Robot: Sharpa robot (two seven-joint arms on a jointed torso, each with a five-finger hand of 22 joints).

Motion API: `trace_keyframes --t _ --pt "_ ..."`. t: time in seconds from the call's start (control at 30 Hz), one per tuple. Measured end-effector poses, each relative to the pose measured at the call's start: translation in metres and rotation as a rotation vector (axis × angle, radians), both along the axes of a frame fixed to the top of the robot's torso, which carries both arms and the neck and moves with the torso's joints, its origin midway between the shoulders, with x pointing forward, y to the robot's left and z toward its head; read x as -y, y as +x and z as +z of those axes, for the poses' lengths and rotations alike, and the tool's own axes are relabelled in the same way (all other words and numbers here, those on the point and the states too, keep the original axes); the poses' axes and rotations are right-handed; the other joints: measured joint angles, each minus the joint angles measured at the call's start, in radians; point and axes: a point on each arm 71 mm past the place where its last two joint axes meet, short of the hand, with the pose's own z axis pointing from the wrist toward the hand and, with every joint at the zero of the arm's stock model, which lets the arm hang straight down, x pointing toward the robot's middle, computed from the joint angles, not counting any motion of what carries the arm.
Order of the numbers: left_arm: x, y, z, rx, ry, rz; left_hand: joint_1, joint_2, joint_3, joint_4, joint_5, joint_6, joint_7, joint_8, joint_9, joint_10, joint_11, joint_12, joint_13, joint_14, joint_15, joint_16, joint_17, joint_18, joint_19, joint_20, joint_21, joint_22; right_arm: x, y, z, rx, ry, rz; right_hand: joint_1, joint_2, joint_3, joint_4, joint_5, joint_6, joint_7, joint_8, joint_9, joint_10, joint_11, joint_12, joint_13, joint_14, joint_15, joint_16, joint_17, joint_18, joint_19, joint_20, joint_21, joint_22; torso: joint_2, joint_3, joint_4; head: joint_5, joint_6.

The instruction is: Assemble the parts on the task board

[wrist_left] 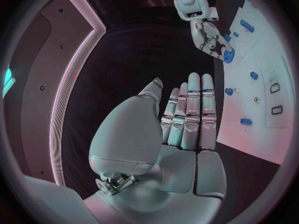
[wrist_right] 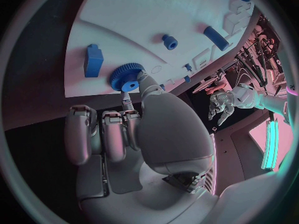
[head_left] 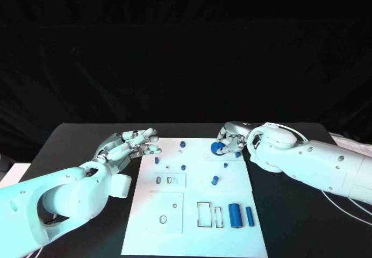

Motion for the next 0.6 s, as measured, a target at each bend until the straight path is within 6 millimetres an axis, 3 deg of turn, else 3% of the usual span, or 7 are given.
trace_keyframes --t 0.4,0.6 --pt "-0.0002 0.0001 -0.0001 -0.001 0.000 0.000 0.000 0.000 0.000 0.000 -0.004 0.000 0.000 0.000 0.000 0.000 0.000 0.000 0.000 0.000 0.000 0.000 0.001 0.000 0.000 0.000 0.000 -0.001 0.0011 -0.0003 -0.0002 0.000 0.000 0.000 0.003 -0.003 0.000 0.000 0.006 0.000 0.000 0.000 0.000 0.000 0.000 0.000 0.000 0.000 0.007 0.000 0.000 0.000 0.004 0.004 0.004 0.006 0.000 -0.0004 0.0018 -0.003 -0.001" --pt "-0.0001 0.0001 -0.0001 -0.001 0.000 -0.001 0.000 0.000 0.000 0.000 -0.004 0.000 0.000 0.000 0.000 0.000 0.000 0.000 0.000 0.000 0.000 0.000 0.001 0.000 0.000 0.000 0.000 -0.001 0.0017 -0.0003 -0.0002 0.001 -0.004 0.001 0.022 0.005 0.021 -0.021 0.001 0.007 0.001 0.004 -0.001 0.000 0.000 0.000 0.000 0.000 0.007 0.004 0.000 0.000 0.004 0.003 0.008 0.013 0.000 -0.0006 0.0028 -0.005 -0.003"
